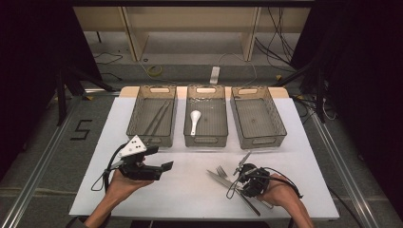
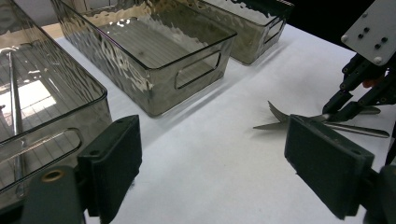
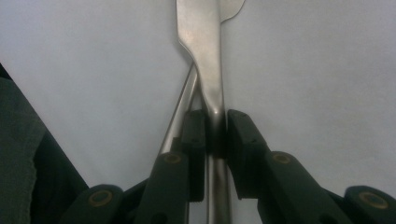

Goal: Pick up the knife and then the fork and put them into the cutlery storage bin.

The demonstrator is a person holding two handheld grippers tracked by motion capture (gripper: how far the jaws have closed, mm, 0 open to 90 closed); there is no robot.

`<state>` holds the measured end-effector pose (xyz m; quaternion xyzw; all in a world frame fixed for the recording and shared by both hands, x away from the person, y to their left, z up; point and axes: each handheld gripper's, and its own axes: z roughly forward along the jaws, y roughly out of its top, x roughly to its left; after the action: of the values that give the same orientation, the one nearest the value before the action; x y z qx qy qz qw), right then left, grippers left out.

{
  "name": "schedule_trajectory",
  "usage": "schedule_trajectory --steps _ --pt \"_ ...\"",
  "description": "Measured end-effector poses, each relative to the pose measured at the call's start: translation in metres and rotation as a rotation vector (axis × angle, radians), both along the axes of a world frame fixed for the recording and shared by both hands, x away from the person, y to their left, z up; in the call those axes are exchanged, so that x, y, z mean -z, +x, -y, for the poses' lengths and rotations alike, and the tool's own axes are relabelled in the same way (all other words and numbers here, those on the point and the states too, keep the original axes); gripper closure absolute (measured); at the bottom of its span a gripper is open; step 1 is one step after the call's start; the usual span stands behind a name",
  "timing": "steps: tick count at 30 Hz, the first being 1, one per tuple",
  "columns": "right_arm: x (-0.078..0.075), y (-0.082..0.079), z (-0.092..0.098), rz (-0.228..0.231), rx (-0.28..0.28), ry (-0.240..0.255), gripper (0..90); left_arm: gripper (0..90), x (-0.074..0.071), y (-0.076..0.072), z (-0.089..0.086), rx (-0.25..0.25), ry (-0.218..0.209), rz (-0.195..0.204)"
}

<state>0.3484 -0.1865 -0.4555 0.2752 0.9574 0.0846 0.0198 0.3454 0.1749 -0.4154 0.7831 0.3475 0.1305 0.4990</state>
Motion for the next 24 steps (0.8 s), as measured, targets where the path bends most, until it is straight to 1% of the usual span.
schedule_trajectory --steps 2,5,7,10,19,22,24 --pt "-0.0003 0.0003 -0.0005 -0.005 -0.002 -0.004 78.9 18.8 -0.0001 -0.0002 -0.0001 0.002 0.004 0.001" --pt "-0.0003 0.0 -0.0015 0.001 -0.028 -0.011 80.2 19.0 -0.0002 -0.0004 -0.0001 0.0 0.0 0.0" --pt "-0.0003 0.0001 -0.0017 0.003 -0.033 -0.013 80.6 19.0 -0.0003 -0.0004 -0.0003 -0.001 -0.001 0.001" --pt "-0.0002 -0.0004 -0.0008 0.004 -0.033 -0.001 80.9 19.0 -0.0001 -0.0004 -0.0002 -0.002 -0.001 0.001" --pt "-0.0007 -0.0015 0.0003 0.015 -0.064 0.002 81.1 19.2 -0.0001 0.0001 -0.0014 -0.006 0.001 -0.003" --pt "-0.0016 -0.0025 0.0003 0.022 -0.077 0.004 81.1 19.2 -0.0001 0.0001 -0.0016 -0.006 -0.007 -0.004" --pt "-0.0027 -0.0028 0.0004 0.027 -0.07 0.013 81.1 19.2 -0.0002 0.0001 -0.0017 -0.006 -0.009 -0.004"
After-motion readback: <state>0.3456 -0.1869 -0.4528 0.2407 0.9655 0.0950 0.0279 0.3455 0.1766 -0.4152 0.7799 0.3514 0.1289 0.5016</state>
